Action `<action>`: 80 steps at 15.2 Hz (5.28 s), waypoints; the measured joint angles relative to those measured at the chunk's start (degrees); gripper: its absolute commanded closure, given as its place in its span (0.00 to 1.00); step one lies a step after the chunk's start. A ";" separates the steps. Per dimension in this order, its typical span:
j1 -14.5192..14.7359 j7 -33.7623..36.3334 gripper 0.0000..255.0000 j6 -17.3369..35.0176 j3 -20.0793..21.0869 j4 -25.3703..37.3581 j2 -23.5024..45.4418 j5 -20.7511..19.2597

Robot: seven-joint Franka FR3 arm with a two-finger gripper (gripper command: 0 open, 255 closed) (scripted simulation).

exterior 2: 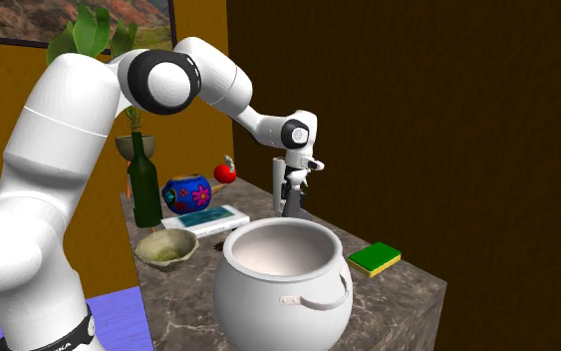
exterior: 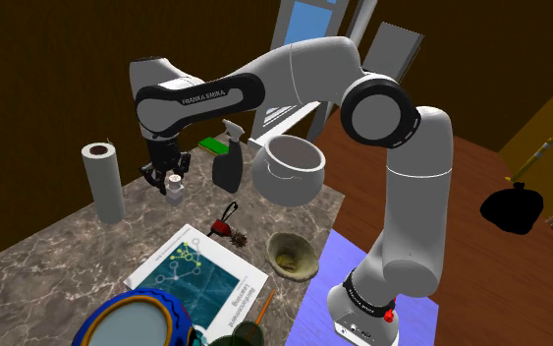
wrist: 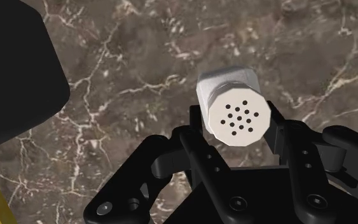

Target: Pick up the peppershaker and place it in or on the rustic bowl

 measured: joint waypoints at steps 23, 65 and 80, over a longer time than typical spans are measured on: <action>-0.06 -0.39 1.00 -12.45 0.58 8.30 -4.29 1.09; 0.63 -7.89 1.00 -20.72 -2.65 -52.53 -74.41 13.75; 1.31 -8.42 1.00 -10.87 -1.38 -63.26 -75.20 15.17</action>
